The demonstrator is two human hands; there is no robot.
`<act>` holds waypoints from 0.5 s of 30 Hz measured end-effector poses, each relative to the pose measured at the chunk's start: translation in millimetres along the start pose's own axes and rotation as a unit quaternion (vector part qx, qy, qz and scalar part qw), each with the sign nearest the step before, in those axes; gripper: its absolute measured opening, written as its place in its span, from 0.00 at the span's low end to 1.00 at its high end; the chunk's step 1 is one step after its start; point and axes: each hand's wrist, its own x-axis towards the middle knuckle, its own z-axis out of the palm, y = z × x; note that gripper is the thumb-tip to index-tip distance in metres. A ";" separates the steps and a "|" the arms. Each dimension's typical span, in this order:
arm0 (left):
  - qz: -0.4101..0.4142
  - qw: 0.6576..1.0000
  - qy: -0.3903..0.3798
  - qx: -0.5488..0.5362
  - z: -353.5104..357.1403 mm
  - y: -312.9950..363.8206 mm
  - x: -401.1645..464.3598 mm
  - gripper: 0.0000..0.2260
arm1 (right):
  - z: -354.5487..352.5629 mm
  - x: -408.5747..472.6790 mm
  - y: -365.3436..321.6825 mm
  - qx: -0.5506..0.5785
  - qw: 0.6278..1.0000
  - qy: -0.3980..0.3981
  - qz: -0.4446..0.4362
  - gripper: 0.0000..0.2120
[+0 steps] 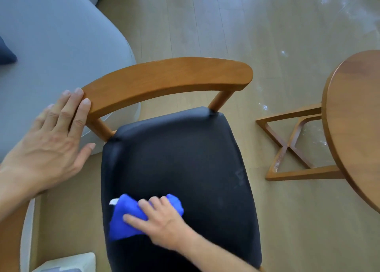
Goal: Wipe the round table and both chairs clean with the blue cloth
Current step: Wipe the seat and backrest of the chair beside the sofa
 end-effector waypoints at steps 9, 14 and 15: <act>-0.007 1.000 -0.012 -0.020 3.1 0.3 2.1 0.43 | -72.4 -102.4 155.8 0.025 0.894 0.103 0.436 0.26; -0.027 0.999 -0.013 -0.031 -20.0 11.7 3.5 0.44 | -39.9 -124.1 59.8 0.001 0.947 0.103 0.305 0.23; -0.025 0.999 -0.014 -0.028 -25.5 13.8 2.7 0.44 | -26.0 -127.6 21.8 0.013 0.972 0.047 0.231 0.16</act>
